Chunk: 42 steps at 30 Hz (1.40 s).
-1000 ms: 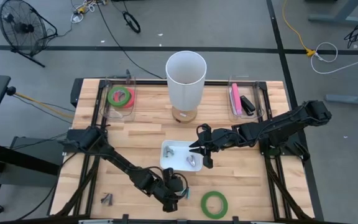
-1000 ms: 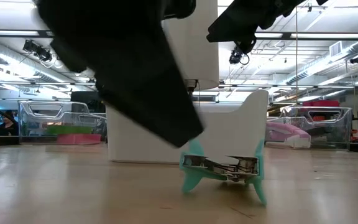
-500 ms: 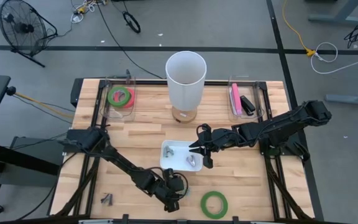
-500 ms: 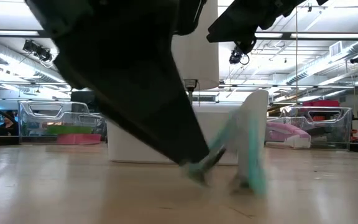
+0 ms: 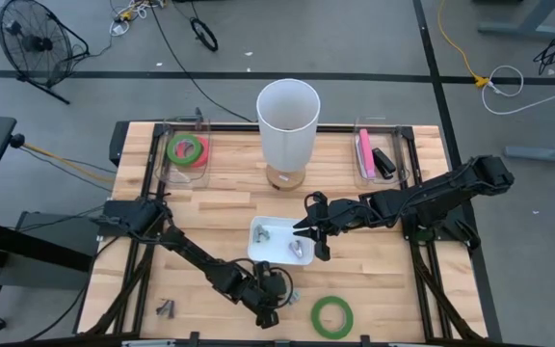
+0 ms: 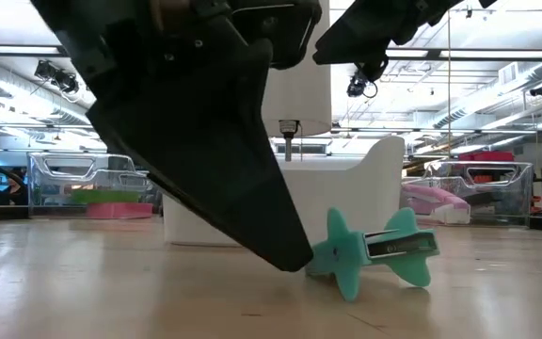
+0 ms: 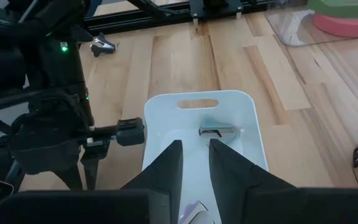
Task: Pick and place Stapler, Stapler remover, tape
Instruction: Put the blue stapler remover into the white bin
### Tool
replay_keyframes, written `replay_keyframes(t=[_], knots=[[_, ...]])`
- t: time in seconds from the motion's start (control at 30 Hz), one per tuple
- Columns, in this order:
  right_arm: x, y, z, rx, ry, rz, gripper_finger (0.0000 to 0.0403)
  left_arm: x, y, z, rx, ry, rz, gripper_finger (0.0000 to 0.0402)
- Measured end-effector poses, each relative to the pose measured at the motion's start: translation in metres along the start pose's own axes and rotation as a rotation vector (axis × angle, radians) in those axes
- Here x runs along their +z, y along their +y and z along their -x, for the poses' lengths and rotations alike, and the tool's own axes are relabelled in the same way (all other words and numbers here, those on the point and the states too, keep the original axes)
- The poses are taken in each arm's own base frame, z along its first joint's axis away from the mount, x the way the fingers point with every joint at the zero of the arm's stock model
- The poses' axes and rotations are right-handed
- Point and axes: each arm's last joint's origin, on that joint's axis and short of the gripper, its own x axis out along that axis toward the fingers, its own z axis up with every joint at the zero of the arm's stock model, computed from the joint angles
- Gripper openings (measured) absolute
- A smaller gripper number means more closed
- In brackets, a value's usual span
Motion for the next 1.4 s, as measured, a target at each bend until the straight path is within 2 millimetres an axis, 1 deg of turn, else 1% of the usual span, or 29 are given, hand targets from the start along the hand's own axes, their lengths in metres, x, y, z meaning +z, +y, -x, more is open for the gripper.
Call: replay_keyframes(t=[0.17,0.3,0.4,0.63,0.83,0.97,1.07,1.4], knots=[[0.0,0.0,0.0,0.0,0.001,0.0,0.0081,-0.002,-0.003,0.001,-0.039,0.03,-0.082,0.0058],[0.0,0.0,0.0,0.0,0.001,0.0,0.0081,0.001,-0.005,0.007,-0.05,0.016,-0.127,0.0072],[0.0,0.0,0.0,0.0,0.001,0.0,0.0081,0.004,-0.006,0.01,-0.056,0.005,-0.175,0.0093],[0.0,0.0,0.0,0.0,0.0,0.0,0.0081,0.007,0.0,0.009,0.019,-0.021,-0.407,0.0151],[0.0,0.0,0.0,0.0,0.0,0.0,0.0081,0.012,0.007,0.006,0.041,-0.021,-0.488,0.0204],[0.0,0.0,0.0,0.0,0.0,0.0,0.0081,0.014,0.009,0.005,0.037,-0.015,-0.512,0.0229],[0.0,0.0,0.0,0.0,0.0,0.0,0.0081,0.015,0.011,0.004,0.003,0.004,-0.534,0.0238],[0.0,0.0,0.0,0.0,-0.001,0.0,0.0081,0.018,0.012,0.003,-0.002,-0.015,-0.576,0.0237]])
